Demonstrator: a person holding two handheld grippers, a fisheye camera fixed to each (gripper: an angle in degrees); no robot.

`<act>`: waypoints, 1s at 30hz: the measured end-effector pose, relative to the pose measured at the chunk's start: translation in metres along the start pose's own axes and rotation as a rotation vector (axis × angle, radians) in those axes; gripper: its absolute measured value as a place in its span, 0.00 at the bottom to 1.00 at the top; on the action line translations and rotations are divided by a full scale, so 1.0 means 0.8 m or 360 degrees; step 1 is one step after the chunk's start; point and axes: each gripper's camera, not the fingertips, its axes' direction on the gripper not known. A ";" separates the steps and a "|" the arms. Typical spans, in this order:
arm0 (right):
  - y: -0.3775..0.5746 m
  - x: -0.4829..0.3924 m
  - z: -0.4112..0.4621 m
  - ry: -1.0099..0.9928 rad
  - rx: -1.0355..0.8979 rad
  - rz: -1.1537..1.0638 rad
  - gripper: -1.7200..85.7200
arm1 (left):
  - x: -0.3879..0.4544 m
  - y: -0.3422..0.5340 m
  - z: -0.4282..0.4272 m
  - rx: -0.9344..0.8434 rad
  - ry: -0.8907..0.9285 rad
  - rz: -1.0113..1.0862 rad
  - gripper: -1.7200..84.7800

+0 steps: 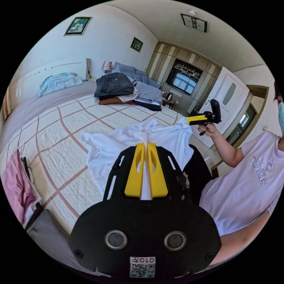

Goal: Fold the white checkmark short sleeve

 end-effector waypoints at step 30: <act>0.103 0.010 0.102 -0.0403 -0.0229 -0.0024 0.14 | 0.126 0.112 0.035 -0.0579 -0.0244 0.0140 0.13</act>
